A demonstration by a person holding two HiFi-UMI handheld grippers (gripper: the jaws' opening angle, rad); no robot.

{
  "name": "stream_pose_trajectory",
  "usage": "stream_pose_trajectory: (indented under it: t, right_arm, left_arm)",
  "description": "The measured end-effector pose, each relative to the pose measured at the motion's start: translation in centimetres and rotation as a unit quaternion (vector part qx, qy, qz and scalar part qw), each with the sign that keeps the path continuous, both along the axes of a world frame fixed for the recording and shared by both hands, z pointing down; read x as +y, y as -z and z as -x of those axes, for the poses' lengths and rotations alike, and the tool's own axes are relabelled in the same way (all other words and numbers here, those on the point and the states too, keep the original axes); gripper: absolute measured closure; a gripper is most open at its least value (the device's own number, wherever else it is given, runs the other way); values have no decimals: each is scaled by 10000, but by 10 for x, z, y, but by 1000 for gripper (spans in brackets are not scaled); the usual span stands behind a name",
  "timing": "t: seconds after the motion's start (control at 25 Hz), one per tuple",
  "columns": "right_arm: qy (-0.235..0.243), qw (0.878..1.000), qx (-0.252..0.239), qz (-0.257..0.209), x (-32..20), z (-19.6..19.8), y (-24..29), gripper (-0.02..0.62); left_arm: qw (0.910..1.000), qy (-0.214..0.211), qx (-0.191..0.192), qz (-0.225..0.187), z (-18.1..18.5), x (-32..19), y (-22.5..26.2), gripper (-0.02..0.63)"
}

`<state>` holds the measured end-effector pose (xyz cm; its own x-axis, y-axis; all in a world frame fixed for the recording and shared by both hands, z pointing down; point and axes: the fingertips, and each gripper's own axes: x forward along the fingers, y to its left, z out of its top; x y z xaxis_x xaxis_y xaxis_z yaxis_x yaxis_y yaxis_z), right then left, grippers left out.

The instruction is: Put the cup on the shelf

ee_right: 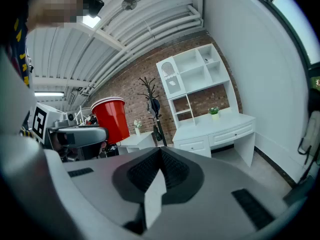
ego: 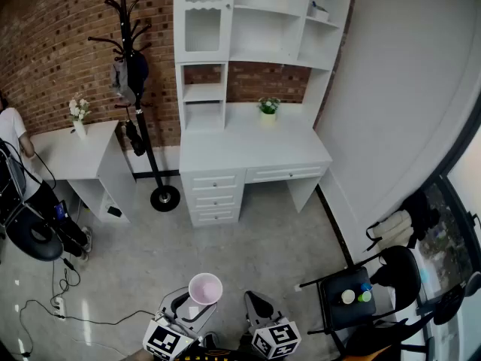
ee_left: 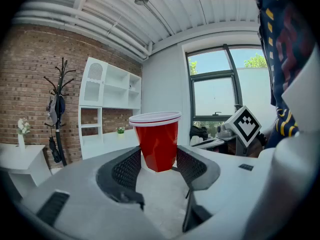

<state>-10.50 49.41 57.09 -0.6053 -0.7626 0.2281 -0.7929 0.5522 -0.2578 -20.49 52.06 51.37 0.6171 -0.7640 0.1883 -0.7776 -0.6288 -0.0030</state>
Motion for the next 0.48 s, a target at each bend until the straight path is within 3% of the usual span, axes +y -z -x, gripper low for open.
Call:
stream_pose_trajectory:
  t: [0.24,0.48]
  right_arm:
    - [-88,9999,44,-88,6,7,8,603]
    - [-107,9997,-71,-186,1,-11,13,602]
  left_arm:
    - [9998,-135,4,-137,4,5,9,382]
    - [9997,-234,34,-93,-19,-1,8,382]
